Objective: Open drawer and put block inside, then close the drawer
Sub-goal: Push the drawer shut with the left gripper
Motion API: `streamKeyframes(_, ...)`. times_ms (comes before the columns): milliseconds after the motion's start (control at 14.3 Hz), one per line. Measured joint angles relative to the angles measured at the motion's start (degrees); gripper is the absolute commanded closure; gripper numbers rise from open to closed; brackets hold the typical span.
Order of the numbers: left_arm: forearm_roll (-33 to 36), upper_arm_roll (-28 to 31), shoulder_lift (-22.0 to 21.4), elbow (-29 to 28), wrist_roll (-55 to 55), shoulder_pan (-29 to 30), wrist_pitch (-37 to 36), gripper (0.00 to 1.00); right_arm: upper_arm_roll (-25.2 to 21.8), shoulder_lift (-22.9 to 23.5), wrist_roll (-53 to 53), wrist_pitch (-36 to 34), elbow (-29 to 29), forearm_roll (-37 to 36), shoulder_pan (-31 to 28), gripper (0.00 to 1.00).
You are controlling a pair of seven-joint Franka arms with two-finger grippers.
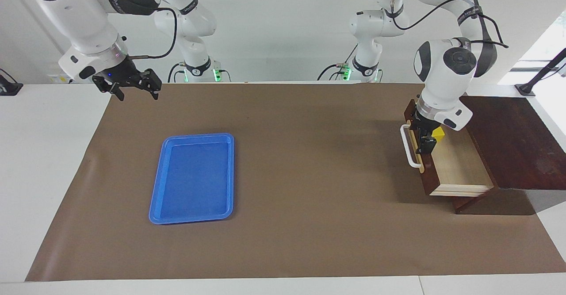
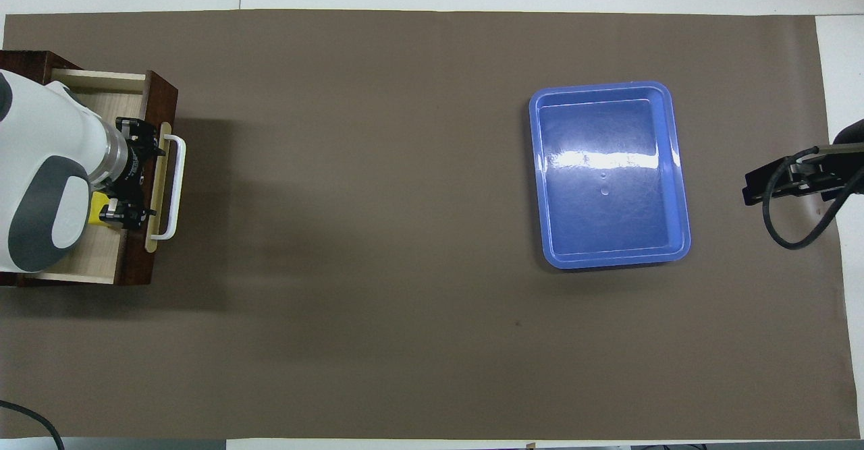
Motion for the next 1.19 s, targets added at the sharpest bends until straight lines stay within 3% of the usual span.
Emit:
streamKeyframes(631, 0.84, 0.49, -0.04, 0.08, 12.90, 11.87, 1.22, 0.00, -0.94, -0.02, 0.00, 0.34, 0.01, 0.00, 0.56, 0.00)
streamKeyframes(1192, 1.12, -0.70, -1.11, 1.68, 14.58, 10.93, -0.39, 0.00, -0.81, -0.14, 0.00, 0.83, 0.03, 0.00, 0.59, 0.00)
